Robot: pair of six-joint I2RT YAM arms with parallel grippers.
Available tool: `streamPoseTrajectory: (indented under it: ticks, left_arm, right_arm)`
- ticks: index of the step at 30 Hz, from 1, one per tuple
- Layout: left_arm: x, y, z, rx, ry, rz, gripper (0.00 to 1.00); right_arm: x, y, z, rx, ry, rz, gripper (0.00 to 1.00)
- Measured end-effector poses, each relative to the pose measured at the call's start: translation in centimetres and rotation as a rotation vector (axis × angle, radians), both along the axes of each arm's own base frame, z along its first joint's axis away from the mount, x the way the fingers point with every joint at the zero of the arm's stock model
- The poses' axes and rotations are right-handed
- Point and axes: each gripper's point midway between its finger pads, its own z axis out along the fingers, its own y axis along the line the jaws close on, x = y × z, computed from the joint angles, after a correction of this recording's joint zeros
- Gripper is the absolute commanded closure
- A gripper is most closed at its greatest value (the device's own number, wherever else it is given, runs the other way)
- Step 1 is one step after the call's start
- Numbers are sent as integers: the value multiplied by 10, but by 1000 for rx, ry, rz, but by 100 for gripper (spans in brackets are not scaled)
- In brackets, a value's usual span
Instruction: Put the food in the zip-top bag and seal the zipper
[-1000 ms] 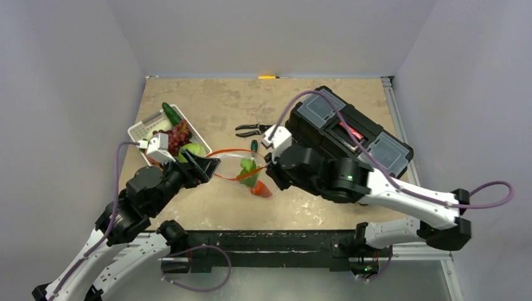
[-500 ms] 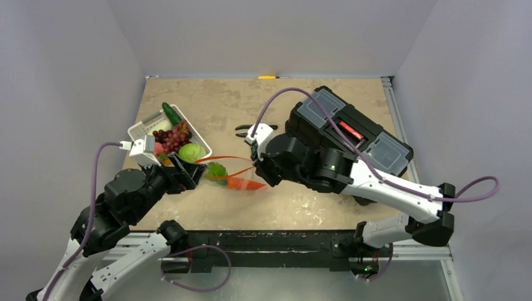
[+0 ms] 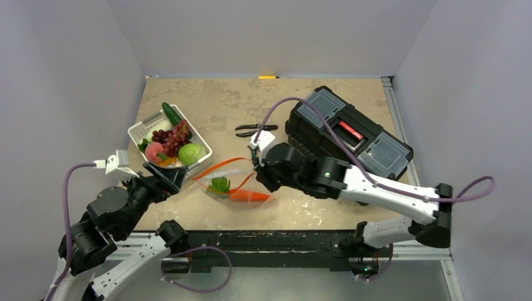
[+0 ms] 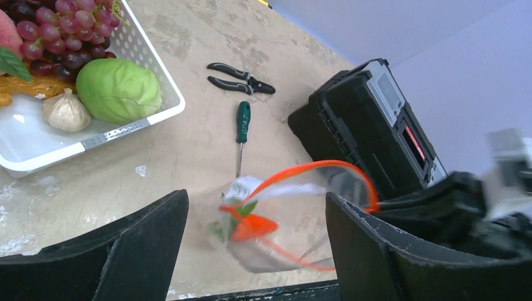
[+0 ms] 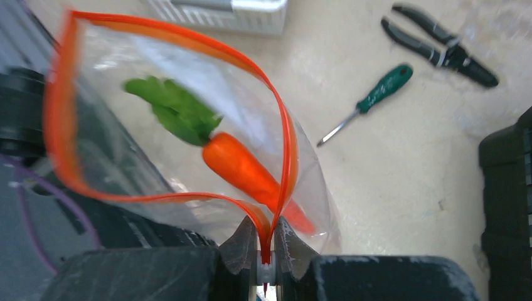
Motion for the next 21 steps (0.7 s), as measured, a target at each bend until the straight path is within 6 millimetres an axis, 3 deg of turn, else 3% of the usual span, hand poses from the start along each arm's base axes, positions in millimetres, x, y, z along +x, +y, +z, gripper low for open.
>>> streamPoseTrajectory:
  ticks: [3, 4, 6, 8, 12, 14, 17, 21]
  left_arm:
    - [-1, -2, -4, 7, 20, -8, 22]
    - [-2, -3, -6, 8, 31, -14, 22]
    - [-6, -7, -8, -11, 61, -38, 23]
    - [-12, -14, -3, -65, 77, -69, 23]
    - [-25, -33, 11, -257, 137, -131, 24]
    - [-30, -41, 13, -334, 183, -148, 24]
    - [-37, -51, 16, -425, 253, -168, 24]
    - [-38, -61, 21, -504, 319, -173, 23]
  right_arm:
    - [5, 9, -57, -141, 57, -17, 100]
    - [7, 10, -67, -175, 65, -24, 100]
    - [8, 7, -70, -191, 62, -31, 100]
    - [8, 4, -51, -148, 40, -32, 100]
    - [10, 0, 19, 42, -47, -45, 100]
    - [10, -2, 39, 110, -73, -53, 100]
    - [17, -2, 47, 142, -99, -92, 100]
    - [26, -1, 29, 87, -122, -161, 100]
